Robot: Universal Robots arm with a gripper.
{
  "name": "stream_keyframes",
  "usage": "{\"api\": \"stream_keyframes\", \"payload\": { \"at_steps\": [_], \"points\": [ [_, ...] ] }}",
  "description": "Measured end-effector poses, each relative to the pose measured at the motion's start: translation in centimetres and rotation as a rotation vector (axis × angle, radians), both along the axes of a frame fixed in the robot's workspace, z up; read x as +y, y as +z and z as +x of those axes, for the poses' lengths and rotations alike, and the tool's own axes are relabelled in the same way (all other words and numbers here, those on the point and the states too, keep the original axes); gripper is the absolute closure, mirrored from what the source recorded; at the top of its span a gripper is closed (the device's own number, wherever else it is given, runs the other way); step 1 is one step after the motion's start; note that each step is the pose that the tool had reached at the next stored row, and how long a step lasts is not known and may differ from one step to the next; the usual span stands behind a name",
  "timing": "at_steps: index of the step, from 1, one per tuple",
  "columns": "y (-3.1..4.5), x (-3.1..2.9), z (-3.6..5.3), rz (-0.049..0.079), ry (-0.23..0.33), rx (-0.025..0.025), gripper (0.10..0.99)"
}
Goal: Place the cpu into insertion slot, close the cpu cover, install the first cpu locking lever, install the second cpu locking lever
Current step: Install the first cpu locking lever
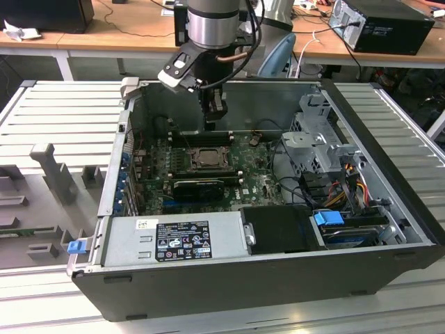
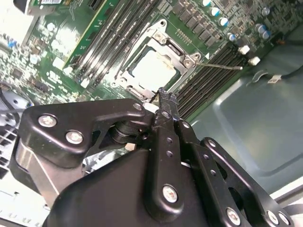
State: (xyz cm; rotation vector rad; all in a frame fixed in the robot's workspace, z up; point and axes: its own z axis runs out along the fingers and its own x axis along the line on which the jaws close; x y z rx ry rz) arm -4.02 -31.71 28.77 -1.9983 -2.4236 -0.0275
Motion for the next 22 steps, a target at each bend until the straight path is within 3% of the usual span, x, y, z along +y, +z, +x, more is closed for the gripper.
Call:
{"api": "stream_keyframes", "payload": {
  "at_steps": [7, 13, 22],
  "points": [
    [-0.07, 0.01, 0.00, 0.000, 0.190, 0.0000, 0.980],
    [-0.07, 0.01, 0.00, 0.000, 0.285, -0.0001, 0.980],
    [-0.09, 0.03, 0.00, 0.000, 0.487, 0.0000, 0.980]
  ]
}}
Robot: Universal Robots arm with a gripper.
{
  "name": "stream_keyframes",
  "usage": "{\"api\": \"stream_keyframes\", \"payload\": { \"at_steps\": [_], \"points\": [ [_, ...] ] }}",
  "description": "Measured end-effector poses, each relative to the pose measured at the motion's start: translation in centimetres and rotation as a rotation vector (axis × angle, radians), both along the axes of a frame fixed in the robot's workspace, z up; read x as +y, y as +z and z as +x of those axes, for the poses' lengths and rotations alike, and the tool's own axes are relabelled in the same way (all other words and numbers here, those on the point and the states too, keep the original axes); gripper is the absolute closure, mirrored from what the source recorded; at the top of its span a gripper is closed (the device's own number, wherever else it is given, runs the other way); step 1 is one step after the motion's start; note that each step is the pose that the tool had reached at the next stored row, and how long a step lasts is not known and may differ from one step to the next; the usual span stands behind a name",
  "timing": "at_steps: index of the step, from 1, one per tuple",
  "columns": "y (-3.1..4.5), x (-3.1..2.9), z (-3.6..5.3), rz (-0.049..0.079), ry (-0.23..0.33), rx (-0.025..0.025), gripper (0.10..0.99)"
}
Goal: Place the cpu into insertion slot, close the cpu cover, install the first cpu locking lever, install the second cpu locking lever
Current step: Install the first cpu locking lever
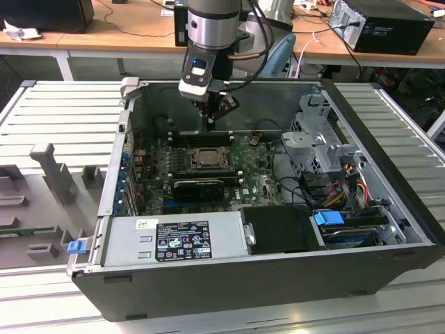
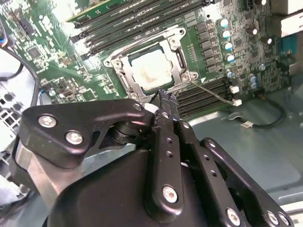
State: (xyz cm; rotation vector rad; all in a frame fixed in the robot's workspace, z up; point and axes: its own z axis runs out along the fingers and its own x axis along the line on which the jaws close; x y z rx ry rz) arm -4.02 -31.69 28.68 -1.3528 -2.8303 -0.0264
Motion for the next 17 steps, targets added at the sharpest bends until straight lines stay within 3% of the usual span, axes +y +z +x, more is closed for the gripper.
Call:
{"api": "stream_keyframes", "payload": {
  "at_steps": [10, 17],
  "points": [
    [-0.01, 0.05, 0.01, 0.000, 0.175, 0.0000, 0.980],
    [-0.01, 0.16, 0.00, 0.000, 0.334, 0.0000, 0.980]
  ]
}}
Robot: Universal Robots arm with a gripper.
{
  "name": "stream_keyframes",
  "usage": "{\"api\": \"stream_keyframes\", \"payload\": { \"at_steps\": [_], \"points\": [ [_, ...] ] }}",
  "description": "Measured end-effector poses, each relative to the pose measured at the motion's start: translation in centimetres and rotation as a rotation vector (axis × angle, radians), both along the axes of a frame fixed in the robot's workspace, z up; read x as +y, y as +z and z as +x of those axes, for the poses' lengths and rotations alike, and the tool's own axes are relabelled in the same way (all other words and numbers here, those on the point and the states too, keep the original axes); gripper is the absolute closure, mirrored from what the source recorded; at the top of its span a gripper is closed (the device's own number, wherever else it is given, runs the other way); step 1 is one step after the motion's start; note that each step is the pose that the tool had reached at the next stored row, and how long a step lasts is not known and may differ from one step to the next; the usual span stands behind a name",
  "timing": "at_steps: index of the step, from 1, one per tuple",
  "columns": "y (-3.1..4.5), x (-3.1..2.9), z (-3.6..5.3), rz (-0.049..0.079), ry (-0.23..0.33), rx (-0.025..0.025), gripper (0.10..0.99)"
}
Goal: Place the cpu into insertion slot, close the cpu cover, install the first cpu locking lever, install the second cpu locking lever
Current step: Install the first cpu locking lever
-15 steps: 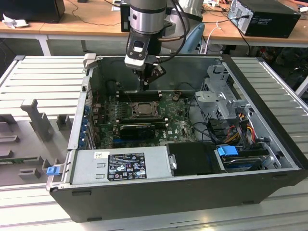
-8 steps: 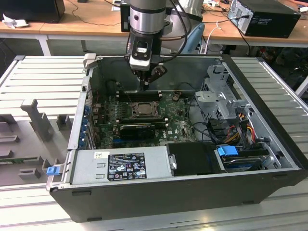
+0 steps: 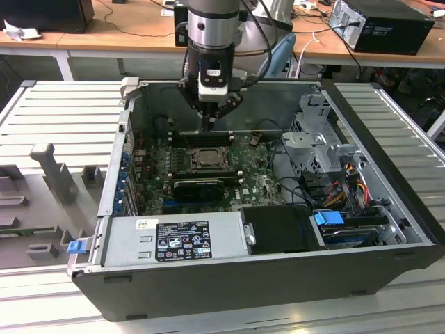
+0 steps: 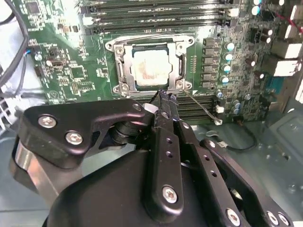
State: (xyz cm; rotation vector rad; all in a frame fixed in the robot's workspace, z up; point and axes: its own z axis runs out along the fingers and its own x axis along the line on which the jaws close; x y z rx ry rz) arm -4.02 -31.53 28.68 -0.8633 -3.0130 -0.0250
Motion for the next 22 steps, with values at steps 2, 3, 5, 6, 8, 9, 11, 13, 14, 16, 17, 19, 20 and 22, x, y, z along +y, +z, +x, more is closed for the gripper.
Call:
{"api": "stream_keyframes", "payload": {
  "at_steps": [2, 3, 5, 6, 8, 9, 11, 13, 14, 16, 17, 19, 20, 22],
  "points": [
    [-0.01, 0.01, 0.00, 0.000, 0.046, 0.0000, 0.980],
    [-0.02, 0.01, 0.00, 0.000, 0.094, 0.0000, 0.980],
    [-0.03, 0.01, 0.00, 0.000, 0.150, 0.0000, 0.980],
    [-0.04, 0.01, 0.00, 0.000, 0.172, 0.0000, 0.980],
    [-0.07, 0.01, 0.00, 0.000, 0.212, 0.0000, 0.980],
    [-0.08, 0.01, 0.00, 0.000, 0.229, 0.0000, 0.980],
    [-0.11, 0.01, 0.00, 0.000, 0.276, 0.0000, 0.980],
    [-0.15, 0.01, 0.00, 0.000, 0.344, 0.0000, 0.980],
    [-0.19, 0.01, 0.00, 0.000, 0.412, 0.0000, 0.980],
    [-0.23, 0.01, 0.00, 0.000, 0.514, 0.0000, 0.980],
    [-0.25, 0.01, 0.00, 0.000, 0.572, 0.0000, 0.980],
    [-0.28, 0.01, 0.00, 0.000, 0.623, 0.0000, 0.980],
    [-0.28, 0.01, 0.00, 0.000, 0.643, 0.0000, 0.980],
    [-0.30, 0.01, 0.00, 0.000, 0.681, 0.0000, 0.980]
  ]
}}
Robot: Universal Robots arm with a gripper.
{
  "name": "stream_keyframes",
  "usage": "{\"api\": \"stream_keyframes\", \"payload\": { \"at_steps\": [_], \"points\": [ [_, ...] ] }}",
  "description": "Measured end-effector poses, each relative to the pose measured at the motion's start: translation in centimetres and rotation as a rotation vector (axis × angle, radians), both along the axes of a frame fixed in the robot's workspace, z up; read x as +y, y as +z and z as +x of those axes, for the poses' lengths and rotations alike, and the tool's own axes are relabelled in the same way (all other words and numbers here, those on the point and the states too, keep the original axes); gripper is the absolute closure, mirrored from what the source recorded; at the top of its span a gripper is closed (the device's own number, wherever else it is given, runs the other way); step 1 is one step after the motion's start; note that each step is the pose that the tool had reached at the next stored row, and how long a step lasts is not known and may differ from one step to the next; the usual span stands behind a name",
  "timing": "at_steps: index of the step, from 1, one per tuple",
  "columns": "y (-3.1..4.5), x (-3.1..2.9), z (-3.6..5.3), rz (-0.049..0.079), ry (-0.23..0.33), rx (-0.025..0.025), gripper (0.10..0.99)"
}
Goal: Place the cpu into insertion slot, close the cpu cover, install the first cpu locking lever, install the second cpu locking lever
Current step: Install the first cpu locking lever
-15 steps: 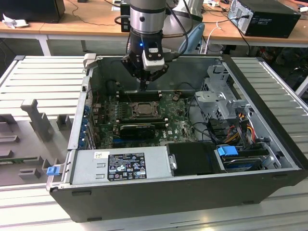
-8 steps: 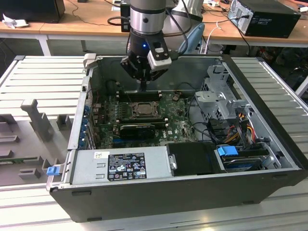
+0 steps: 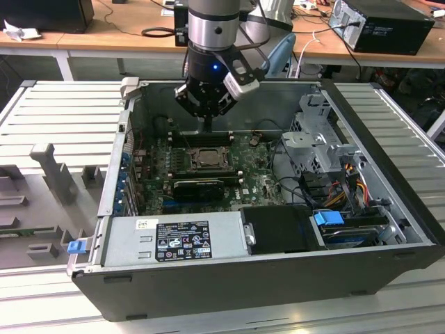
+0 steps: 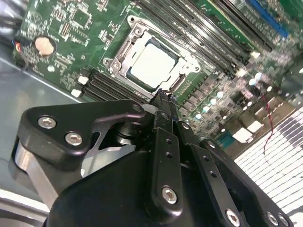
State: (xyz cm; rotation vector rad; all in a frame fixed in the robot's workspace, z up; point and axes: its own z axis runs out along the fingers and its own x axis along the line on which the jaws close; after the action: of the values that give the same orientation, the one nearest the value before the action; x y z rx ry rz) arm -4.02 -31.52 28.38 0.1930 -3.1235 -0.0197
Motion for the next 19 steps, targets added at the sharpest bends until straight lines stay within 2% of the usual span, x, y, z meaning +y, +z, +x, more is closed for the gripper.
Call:
{"api": "stream_keyframes", "payload": {
  "at_steps": [6, 7, 8, 9, 11, 17, 19],
  "points": [
    [-0.06, -0.01, 0.00, 0.001, 0.114, 0.0000, 0.980],
    [-0.07, -0.01, 0.01, 0.013, 0.120, -0.0007, 0.980],
    [-0.08, 0.00, 0.00, 0.036, 0.120, -0.0023, 0.980],
    [-0.15, 0.01, 0.00, 0.039, 0.111, -0.0029, 0.980],
    [-0.49, 0.00, 0.00, 0.038, 0.051, -0.0038, 0.980],
    [-1.26, 0.00, 0.00, 0.037, -0.081, -0.0067, 0.980],
    [-1.32, 0.02, 0.00, 0.037, -0.092, -0.0068, 0.980]
  ]
}}
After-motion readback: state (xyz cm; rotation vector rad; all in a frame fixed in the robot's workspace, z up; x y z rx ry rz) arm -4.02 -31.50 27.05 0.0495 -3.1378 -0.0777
